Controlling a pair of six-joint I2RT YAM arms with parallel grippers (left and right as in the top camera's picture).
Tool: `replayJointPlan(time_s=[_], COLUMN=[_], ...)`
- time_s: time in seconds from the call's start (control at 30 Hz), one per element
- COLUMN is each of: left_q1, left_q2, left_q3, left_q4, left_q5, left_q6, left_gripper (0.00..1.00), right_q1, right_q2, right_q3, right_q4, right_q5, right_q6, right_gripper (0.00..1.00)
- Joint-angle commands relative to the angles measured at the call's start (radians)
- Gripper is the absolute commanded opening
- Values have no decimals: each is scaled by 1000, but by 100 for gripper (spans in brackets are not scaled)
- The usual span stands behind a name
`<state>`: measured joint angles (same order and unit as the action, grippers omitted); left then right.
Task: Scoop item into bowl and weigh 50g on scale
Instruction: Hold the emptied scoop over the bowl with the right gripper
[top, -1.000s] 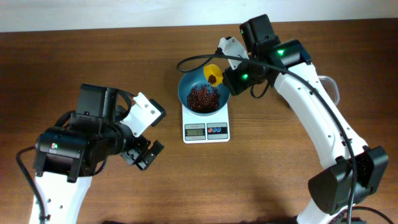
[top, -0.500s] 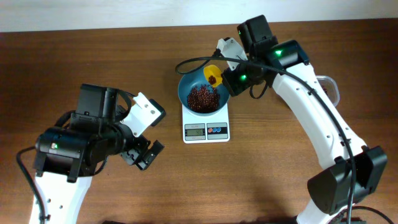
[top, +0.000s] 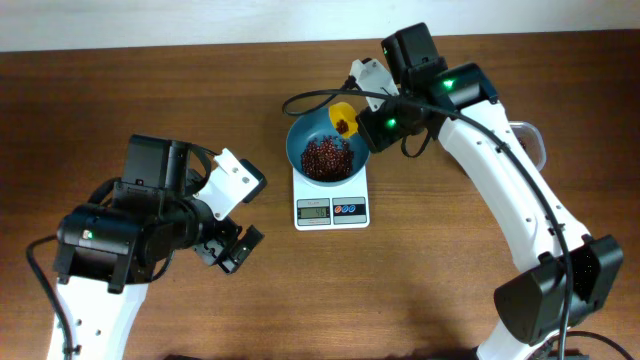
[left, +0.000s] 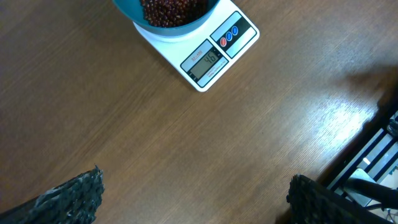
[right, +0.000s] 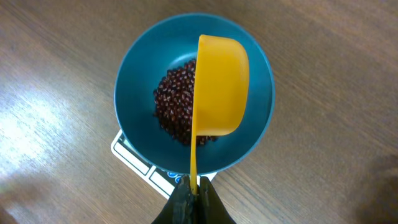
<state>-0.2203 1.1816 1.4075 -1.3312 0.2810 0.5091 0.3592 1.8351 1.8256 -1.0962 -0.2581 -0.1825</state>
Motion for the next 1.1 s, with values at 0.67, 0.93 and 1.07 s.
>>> replayJointPlan(time_s=[0.67, 0.93, 1.07], left_q1=[5, 5, 5], left_q2=[-6, -6, -6], left_q3=[14, 14, 14], left_q4=[2, 2, 2], left_q5=[12, 11, 12], left_q6=[16, 16, 16], left_gripper=[99, 99, 99], right_q1=[20, 28, 27], right_q2=[17, 3, 18], right_q3=[15, 32, 9], right_q4=[-8, -15, -11], right_q5=[42, 45, 49], right_q6=[20, 27, 27], right_gripper=[4, 4, 4])
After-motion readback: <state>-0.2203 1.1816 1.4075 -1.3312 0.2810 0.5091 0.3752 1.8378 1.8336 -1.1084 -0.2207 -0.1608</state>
